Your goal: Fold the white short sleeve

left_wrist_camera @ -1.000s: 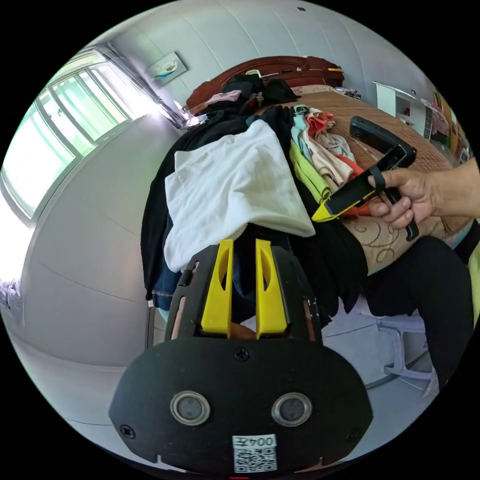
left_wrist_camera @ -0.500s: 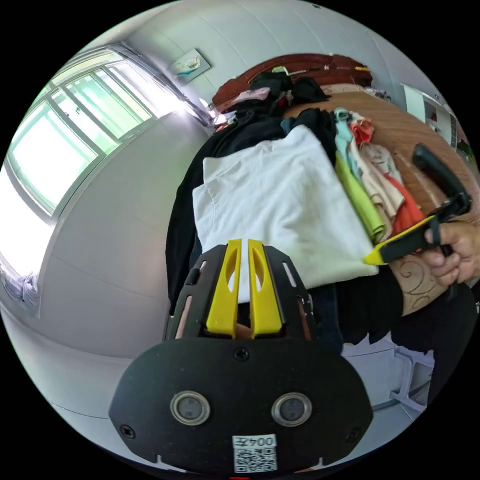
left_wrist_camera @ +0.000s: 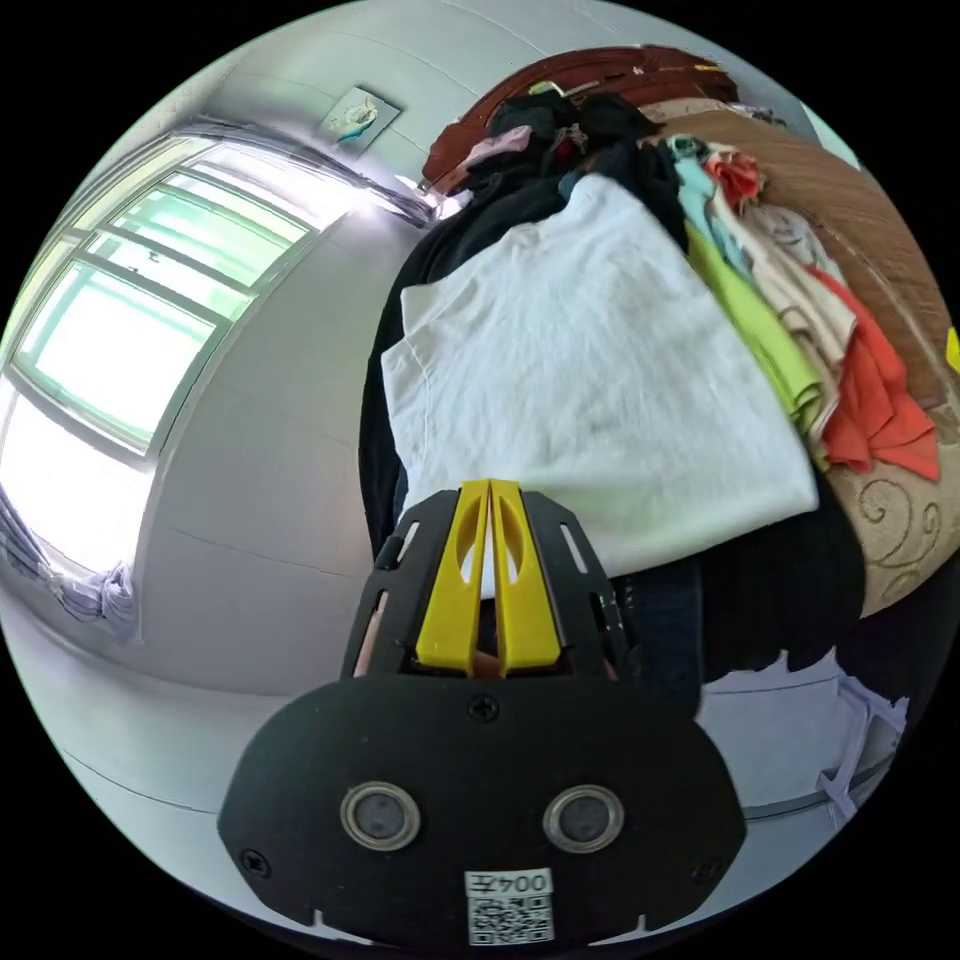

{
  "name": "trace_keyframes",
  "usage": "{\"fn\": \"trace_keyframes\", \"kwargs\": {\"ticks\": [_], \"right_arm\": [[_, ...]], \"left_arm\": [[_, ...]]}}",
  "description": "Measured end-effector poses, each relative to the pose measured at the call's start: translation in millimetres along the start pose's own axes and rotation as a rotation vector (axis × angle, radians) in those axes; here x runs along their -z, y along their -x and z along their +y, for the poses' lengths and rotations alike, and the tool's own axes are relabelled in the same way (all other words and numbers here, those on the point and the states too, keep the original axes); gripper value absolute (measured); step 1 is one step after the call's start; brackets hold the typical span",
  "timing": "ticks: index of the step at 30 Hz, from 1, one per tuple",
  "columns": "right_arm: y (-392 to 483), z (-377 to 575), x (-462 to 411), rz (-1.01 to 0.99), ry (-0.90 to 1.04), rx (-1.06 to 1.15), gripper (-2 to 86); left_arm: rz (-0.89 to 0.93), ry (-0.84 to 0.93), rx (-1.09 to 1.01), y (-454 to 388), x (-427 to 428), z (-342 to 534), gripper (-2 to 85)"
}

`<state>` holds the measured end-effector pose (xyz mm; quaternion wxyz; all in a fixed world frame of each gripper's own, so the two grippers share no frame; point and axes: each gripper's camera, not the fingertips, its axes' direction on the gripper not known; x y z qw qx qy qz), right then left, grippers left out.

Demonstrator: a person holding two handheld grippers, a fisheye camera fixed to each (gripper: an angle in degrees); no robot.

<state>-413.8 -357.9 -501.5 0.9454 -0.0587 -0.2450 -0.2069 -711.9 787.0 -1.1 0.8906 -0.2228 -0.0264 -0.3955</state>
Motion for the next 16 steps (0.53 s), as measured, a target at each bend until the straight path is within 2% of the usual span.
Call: {"fn": "trace_keyframes", "kwargs": {"ticks": [4, 6, 8, 11, 16], "right_arm": [[-41, 110, 22, 0.232, 0.061, -0.124, -0.7], [-49, 183, 24, 0.407, 0.101, -0.175, -0.8], [-51, 230, 16, 0.482, 0.138, -0.216, -0.8], [-42, 284, -4, 0.532, 0.176, -0.248, -0.8], [-22, 314, -43, 0.585, 0.088, -0.255, -0.7]], "left_arm": [[0.162, -0.102, 0.046, -51, 52, 3, 1.5], [0.195, -0.129, 0.031, -85, 69, 0, 2.0], [0.232, -0.141, -0.007, -124, 83, -8, 3.0], [0.298, -0.16, -0.08, -196, 105, -35, 6.3], [0.365, -0.154, -0.05, -253, 115, -99, 11.1]]}}
